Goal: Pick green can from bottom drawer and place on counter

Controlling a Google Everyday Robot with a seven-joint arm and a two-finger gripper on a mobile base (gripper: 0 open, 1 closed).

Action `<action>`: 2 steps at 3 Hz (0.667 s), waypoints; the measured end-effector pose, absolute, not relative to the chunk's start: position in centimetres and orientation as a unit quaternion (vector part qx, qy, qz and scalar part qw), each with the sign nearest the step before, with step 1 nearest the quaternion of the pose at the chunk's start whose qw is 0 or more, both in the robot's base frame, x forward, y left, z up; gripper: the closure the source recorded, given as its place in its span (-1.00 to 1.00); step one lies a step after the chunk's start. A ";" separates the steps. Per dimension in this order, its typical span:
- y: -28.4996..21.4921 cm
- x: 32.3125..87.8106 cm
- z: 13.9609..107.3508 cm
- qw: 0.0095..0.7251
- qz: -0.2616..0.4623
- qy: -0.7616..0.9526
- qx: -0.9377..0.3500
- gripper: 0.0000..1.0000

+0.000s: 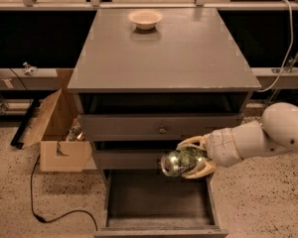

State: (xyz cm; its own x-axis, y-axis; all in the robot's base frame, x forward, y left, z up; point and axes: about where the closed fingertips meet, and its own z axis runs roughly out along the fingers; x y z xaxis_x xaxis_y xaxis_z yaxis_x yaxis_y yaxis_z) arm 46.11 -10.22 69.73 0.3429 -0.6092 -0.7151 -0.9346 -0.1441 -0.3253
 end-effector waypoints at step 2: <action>-12.9 49.0 81.7 0.382 0.129 0.591 -0.698 1.00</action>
Offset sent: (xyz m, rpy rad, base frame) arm 0.0506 -0.0505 0.1700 -0.1249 -0.0960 -0.2863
